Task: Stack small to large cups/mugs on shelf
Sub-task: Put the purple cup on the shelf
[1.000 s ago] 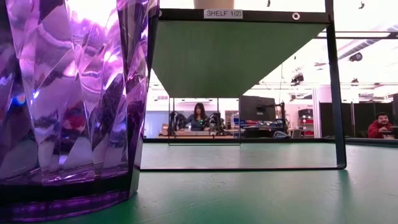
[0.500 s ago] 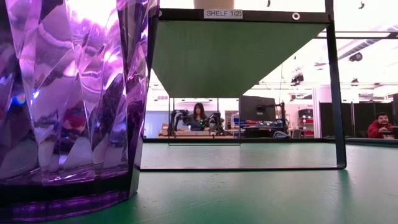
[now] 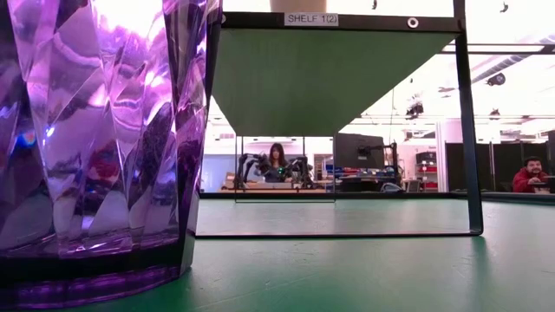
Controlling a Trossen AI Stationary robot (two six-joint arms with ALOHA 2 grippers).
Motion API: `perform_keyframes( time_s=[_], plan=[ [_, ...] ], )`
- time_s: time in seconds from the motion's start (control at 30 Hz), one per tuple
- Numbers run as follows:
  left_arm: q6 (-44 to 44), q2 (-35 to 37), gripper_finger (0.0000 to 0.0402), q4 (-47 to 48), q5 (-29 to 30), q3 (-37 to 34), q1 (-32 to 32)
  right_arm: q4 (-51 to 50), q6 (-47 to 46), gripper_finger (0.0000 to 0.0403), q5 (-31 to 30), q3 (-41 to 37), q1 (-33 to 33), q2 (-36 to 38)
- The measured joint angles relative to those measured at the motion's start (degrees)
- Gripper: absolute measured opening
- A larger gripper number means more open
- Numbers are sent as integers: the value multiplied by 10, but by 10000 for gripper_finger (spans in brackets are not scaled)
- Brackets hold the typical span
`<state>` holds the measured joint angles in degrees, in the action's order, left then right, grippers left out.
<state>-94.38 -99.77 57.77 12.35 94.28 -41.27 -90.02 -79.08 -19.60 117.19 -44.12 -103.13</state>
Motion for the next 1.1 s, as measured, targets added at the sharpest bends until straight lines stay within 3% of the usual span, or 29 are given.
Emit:
perform_keyframes(
  time_s=[0.67,0.8,1.0,1.1],
  plan=[
    [6,-4,149,-52,26,-59,16,0,12,128,-15,0,0,0],
    [7,-4,114,-87,26,-77,16,0,14,128,-15,0,0,0],
    [22,2,14,-94,23,-81,16,0,16,128,-15,0,-1,0],
    [33,14,5,-97,18,-74,16,0,18,128,-15,0,-1,0]
  ],
)
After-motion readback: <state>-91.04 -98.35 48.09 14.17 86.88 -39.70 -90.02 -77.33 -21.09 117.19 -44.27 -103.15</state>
